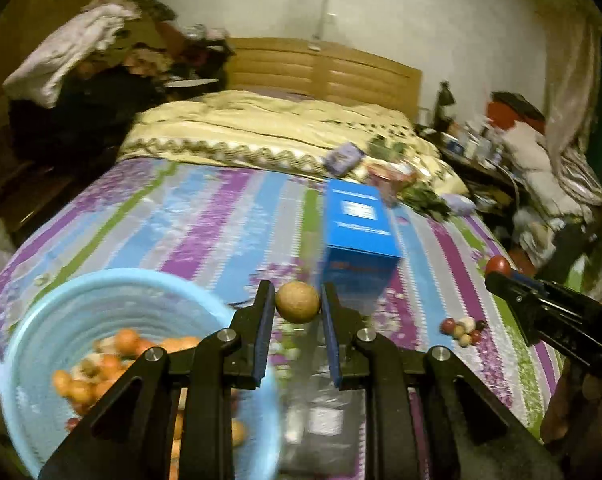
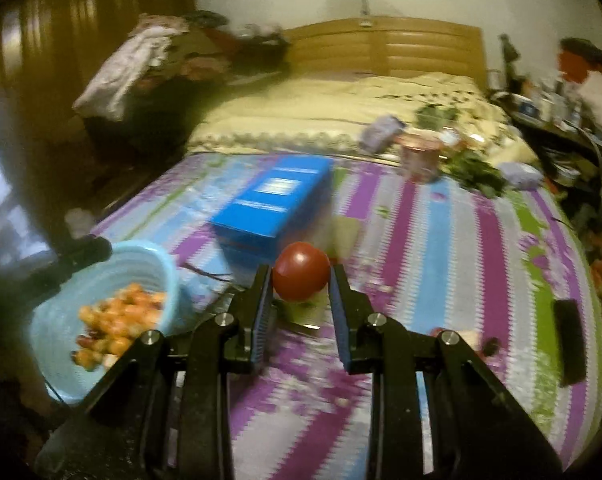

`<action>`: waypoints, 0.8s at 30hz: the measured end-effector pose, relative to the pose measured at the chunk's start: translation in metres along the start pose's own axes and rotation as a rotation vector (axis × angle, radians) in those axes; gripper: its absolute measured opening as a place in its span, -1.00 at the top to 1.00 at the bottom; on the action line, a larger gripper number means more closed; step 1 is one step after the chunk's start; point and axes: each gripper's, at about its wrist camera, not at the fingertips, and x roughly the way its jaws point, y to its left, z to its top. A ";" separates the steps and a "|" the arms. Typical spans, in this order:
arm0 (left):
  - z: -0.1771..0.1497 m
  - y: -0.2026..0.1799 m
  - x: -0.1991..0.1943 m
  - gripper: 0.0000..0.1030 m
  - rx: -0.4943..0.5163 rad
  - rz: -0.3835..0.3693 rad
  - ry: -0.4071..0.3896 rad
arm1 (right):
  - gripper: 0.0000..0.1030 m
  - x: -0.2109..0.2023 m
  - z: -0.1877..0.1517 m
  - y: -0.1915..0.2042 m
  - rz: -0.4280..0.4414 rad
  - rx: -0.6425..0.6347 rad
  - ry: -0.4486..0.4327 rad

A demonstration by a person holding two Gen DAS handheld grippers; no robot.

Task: Organize fruits
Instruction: 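Carry the red tomato and brown fruit over the light-blue basket with both tools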

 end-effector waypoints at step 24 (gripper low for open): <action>-0.032 0.196 -0.063 0.55 -0.246 0.212 -0.007 | 0.44 0.064 0.011 0.189 0.240 -0.211 0.165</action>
